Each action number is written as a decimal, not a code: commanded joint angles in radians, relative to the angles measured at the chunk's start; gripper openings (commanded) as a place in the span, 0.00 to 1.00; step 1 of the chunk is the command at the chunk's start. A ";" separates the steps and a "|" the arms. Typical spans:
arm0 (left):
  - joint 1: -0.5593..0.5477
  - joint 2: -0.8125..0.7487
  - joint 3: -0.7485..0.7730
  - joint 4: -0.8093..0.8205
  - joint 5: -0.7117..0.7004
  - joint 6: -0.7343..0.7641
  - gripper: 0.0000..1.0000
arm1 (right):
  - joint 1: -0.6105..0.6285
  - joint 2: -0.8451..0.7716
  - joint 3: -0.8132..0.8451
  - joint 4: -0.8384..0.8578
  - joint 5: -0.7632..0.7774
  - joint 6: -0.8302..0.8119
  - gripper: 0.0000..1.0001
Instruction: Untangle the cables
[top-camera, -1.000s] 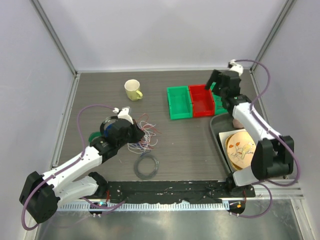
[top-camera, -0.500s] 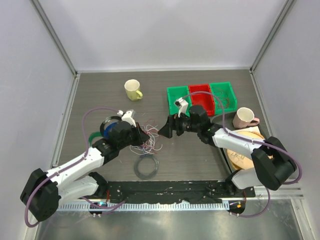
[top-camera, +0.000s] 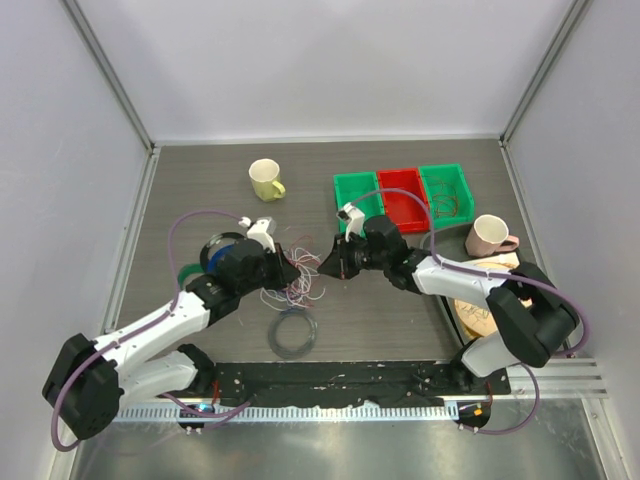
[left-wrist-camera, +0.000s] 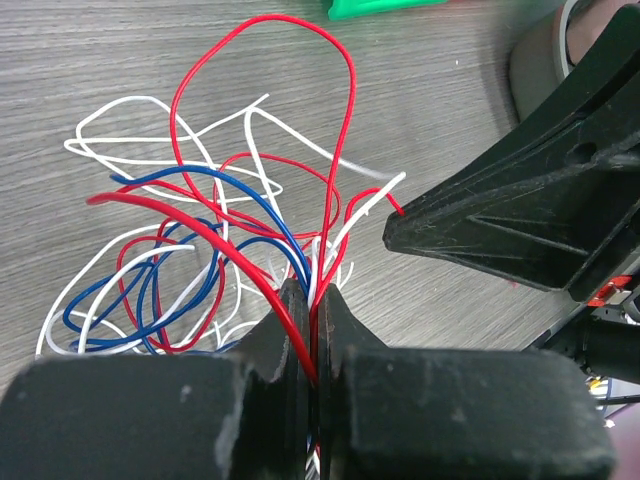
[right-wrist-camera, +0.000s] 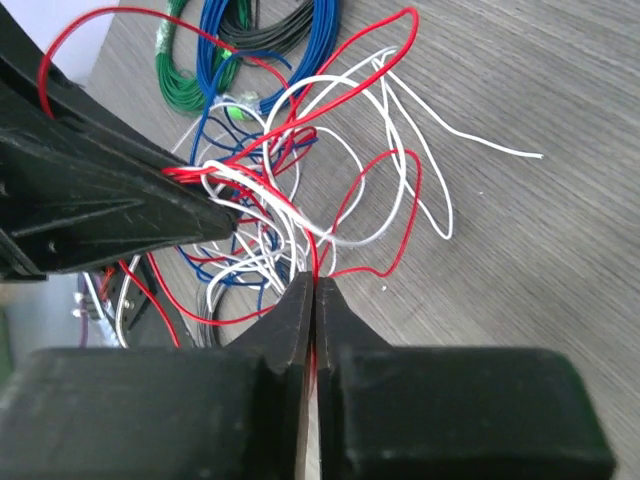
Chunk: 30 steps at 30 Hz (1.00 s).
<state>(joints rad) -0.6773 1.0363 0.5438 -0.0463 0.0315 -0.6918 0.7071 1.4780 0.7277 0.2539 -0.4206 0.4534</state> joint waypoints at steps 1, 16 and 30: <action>0.005 -0.027 0.035 -0.003 0.002 0.026 0.00 | 0.011 -0.016 0.045 0.013 -0.009 0.014 0.01; 0.005 -0.133 0.024 0.019 -0.035 0.015 1.00 | 0.011 -0.306 0.142 -0.102 -0.010 0.024 0.01; 0.005 0.114 0.002 0.217 0.093 -0.012 0.90 | 0.011 -0.401 0.436 -0.099 0.032 0.057 0.01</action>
<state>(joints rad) -0.6758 1.0634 0.5488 0.0509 0.0647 -0.6842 0.7116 1.1057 1.0615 0.1387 -0.4149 0.4854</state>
